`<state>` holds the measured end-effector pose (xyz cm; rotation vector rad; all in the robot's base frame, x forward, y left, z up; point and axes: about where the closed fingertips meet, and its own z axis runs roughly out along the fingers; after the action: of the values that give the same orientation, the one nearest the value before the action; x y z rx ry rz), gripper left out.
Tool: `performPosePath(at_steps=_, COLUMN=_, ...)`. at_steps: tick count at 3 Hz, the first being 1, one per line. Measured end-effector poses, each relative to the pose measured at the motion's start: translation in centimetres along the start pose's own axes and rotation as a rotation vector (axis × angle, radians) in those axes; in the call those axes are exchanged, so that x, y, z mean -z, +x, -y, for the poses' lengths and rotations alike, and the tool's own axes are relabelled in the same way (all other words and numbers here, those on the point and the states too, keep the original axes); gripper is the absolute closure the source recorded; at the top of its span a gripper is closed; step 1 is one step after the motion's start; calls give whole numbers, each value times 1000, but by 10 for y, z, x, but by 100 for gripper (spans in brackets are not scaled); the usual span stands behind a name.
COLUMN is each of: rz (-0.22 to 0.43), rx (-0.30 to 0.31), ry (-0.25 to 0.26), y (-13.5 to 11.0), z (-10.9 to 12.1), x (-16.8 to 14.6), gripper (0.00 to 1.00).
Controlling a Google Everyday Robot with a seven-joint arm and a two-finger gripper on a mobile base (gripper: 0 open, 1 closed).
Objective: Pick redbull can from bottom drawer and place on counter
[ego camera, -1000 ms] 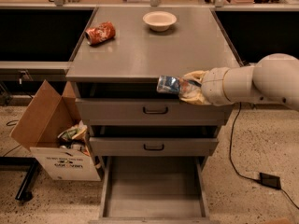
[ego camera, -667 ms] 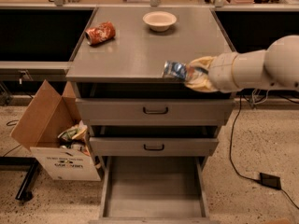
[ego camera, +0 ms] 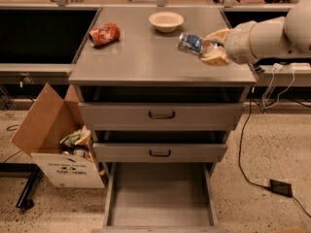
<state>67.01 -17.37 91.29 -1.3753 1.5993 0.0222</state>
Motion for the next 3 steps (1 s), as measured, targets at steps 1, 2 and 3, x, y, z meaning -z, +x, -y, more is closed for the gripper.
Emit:
performPosePath(at_steps=1, rz=8, rx=-67, ry=-11, y=14, z=25, x=-20, gripper=100)
performPosePath(at_steps=2, rz=8, rx=-142, ry=-20, y=36, z=39, x=-38, gripper=100)
performPosePath(at_steps=3, rz=10, rx=-221, ry=-28, y=59, z=51, x=-56, gripper=82)
